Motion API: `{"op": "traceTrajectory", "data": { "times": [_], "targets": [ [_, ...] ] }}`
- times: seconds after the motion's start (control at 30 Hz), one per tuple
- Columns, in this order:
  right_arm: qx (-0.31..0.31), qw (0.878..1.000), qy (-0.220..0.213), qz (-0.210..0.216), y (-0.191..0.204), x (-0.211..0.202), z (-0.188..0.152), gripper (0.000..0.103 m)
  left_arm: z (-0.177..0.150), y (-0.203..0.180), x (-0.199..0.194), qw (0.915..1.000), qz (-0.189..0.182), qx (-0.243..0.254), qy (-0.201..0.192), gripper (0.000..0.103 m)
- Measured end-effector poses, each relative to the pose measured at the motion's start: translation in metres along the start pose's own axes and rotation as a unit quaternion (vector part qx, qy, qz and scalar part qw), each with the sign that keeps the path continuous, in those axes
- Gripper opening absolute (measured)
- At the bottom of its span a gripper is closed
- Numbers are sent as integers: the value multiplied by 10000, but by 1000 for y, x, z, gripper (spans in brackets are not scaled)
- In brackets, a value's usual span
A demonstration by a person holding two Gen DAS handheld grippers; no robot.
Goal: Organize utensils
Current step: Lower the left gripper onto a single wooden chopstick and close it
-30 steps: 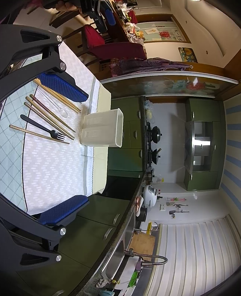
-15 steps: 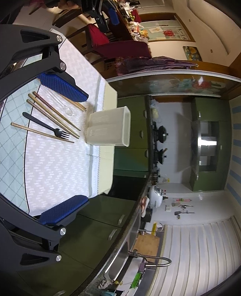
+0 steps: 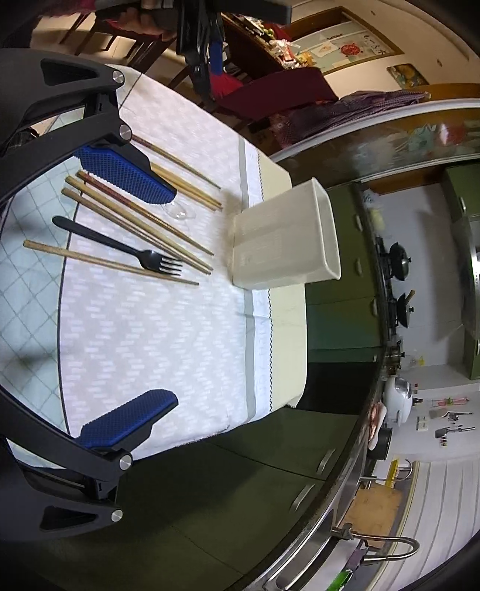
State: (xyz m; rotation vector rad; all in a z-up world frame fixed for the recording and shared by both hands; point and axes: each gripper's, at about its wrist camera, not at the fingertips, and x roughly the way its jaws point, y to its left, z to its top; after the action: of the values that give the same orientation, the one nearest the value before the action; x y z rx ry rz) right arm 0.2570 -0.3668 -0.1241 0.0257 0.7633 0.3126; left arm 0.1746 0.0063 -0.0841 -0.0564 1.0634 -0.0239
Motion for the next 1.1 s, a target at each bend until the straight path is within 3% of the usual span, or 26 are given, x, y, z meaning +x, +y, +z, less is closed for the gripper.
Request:
{"op": "traceTrajectory", "data": {
  "times": [0.03, 0.13, 0.23, 0.33, 0.4, 0.5, 0.67, 0.73, 0.9, 1.1],
  "targets": [
    [32, 10000, 55, 1, -1, 2, 2, 99, 4, 0, 11, 9999, -23, -33, 165, 96],
    [153, 9996, 242, 41, -4, 9, 5, 99, 16, -4, 44, 9976, 211, 43, 660, 78],
    [148, 9992, 375, 16, -5, 16, 4, 99, 24, -9, 69, 9945, 280, 78, 1011, 73],
    [130, 9989, 445, 2, -5, 23, 3, 99, 26, -13, 84, 9919, 351, 148, 1212, 67],
    [143, 9986, 506, 16, -5, 28, 3, 99, 28, -13, 93, 9902, 360, 107, 1344, 54],
    [103, 9985, 531, 34, -3, 33, 6, 99, 32, -14, 104, 9882, 320, 50, 1498, 43],
    [75, 9983, 569, 79, 0, 40, 8, 99, 41, -20, 122, 9851, 104, 20, 1716, 35],
    [75, 9982, 592, 87, 0, 43, 9, 99, 43, -25, 127, 9841, 134, 91, 1767, 34],
    [57, 9979, 636, 61, -1, 48, 9, 99, 58, -37, 142, 9806, 202, 160, 1942, 20],
    [53, 9978, 662, 63, -4, 53, 11, 99, 71, -48, 154, 9807, 266, 151, 1930, 19]
  ]
}}
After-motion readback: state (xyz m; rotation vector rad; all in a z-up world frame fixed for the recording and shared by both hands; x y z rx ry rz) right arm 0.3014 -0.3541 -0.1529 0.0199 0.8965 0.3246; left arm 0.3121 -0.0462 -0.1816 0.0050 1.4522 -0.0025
